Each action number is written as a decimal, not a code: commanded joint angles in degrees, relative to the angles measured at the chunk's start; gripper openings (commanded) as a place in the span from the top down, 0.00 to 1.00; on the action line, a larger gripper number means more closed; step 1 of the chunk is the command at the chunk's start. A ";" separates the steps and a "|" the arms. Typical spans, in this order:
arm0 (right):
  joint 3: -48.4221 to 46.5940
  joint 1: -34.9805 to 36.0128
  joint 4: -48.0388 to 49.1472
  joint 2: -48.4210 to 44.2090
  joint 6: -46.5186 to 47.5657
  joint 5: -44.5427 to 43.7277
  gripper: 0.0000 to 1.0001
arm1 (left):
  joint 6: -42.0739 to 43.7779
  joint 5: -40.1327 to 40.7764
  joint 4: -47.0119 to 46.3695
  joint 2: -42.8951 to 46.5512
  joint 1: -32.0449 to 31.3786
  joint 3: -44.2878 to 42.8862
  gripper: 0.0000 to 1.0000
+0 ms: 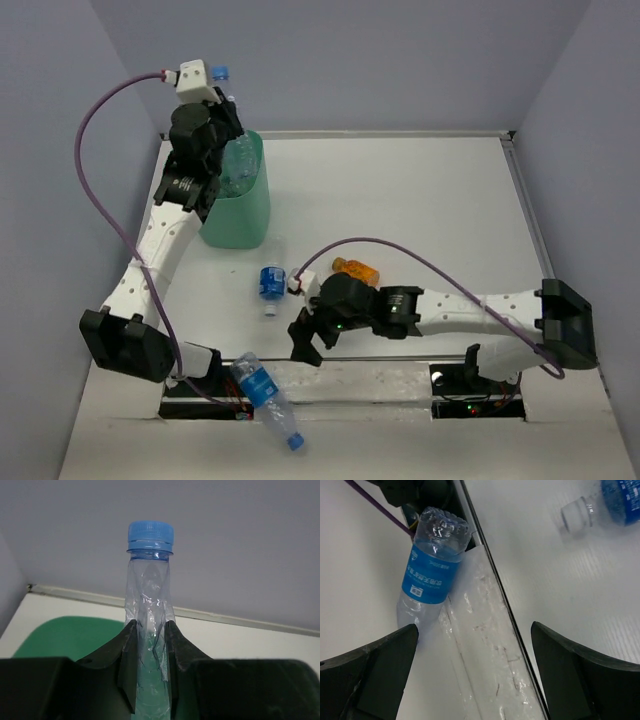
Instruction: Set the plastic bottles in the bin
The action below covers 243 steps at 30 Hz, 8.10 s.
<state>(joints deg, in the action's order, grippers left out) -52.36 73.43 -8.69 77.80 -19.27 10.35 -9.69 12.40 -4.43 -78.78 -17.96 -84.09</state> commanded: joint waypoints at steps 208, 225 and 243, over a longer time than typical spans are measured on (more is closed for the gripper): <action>-29.32 -27.19 18.27 10.81 18.65 6.17 0.01 | -52.36 17.38 17.79 25.79 -6.92 57.55 0.01; -7.41 -40.91 -3.96 10.97 13.82 11.46 0.00 | -50.43 19.77 10.23 14.28 -6.92 59.40 0.22; -7.41 -36.53 -12.67 20.02 13.73 6.61 0.02 | -38.31 9.32 10.05 20.07 -7.88 55.53 0.49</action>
<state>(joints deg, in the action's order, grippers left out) -58.33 33.69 -19.53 96.51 -5.37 17.15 -53.67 25.39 5.17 -62.15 -24.84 -25.15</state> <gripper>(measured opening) 0.993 0.727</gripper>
